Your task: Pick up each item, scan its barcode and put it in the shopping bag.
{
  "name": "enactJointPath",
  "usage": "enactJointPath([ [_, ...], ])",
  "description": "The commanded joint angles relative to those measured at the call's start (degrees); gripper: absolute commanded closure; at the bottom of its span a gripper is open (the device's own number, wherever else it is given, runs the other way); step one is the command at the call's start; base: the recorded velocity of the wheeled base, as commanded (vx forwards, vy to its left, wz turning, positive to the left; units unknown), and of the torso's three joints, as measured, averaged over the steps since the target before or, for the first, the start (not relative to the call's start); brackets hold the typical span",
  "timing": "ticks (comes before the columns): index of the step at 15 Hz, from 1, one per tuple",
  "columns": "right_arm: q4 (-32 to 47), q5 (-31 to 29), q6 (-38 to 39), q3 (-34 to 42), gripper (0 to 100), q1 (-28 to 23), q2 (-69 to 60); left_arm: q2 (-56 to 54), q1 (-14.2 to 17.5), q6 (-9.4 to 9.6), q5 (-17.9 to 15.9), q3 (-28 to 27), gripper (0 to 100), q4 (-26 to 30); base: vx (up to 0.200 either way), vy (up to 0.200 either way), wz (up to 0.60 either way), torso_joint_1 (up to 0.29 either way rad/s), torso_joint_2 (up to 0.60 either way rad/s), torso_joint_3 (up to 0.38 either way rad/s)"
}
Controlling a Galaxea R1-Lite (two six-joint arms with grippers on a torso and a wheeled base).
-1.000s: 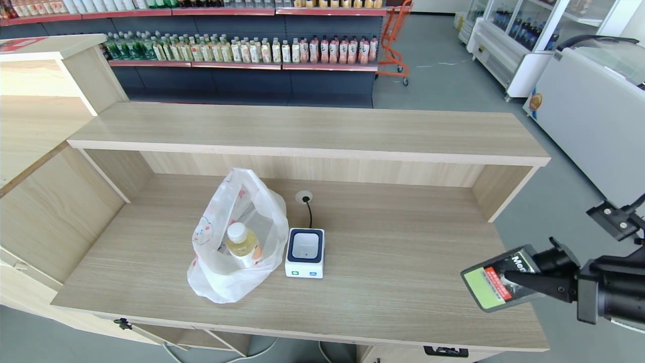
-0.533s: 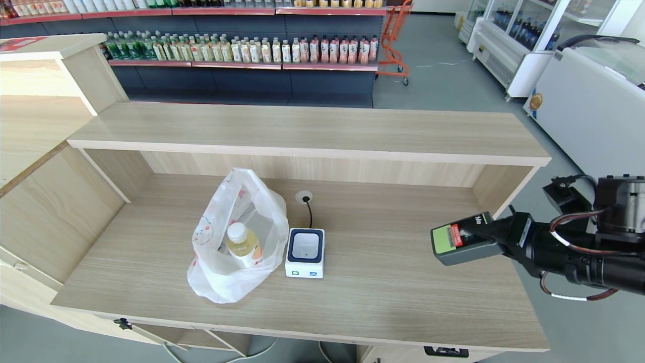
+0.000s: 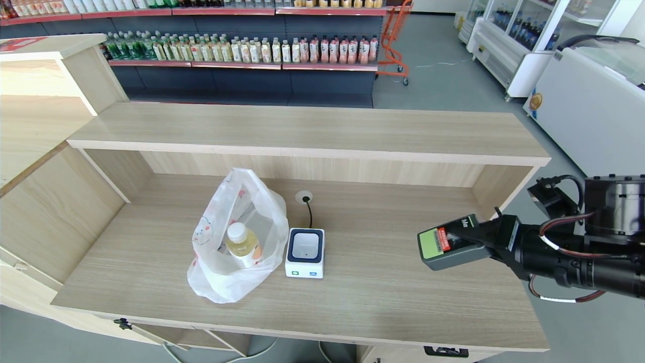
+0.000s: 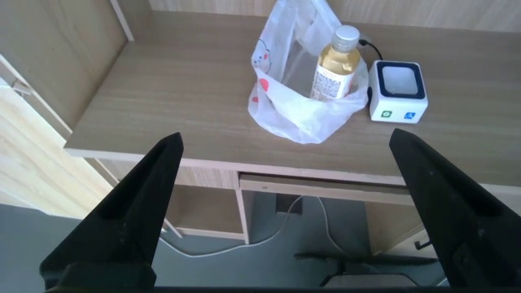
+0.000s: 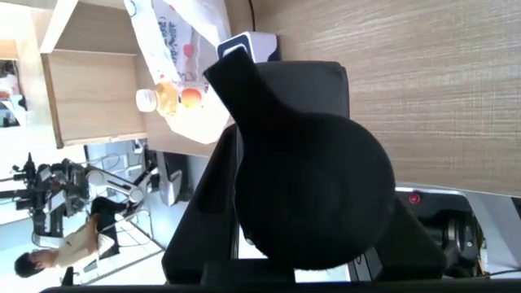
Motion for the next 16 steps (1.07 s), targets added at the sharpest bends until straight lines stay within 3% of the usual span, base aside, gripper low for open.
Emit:
enactJointPath([
  [1,0.0,0.0,0.0,-0.1,100,0.2,0.0,0.0,0.0,-0.01,0.0,0.0,0,0.0,0.000,0.200,0.00,-0.002,0.00,0.002],
  [4,-0.1,-0.2,-0.3,-0.1,100,0.9,0.3,0.0,0.0,-0.01,0.0,0.0,0,0.0,0.000,0.200,0.00,0.007,0.00,0.001],
  [10,-0.3,-1.0,-8.6,-0.1,100,2.3,2.5,0.0,0.0,0.16,0.0,0.0,0,0.0,0.000,0.200,0.00,0.002,0.00,0.003],
  [16,-0.1,-2.2,-10.5,-0.2,100,2.7,3.6,0.0,0.0,0.51,0.0,0.0,0,0.0,0.033,0.000,0.00,-0.001,0.00,0.000],
])
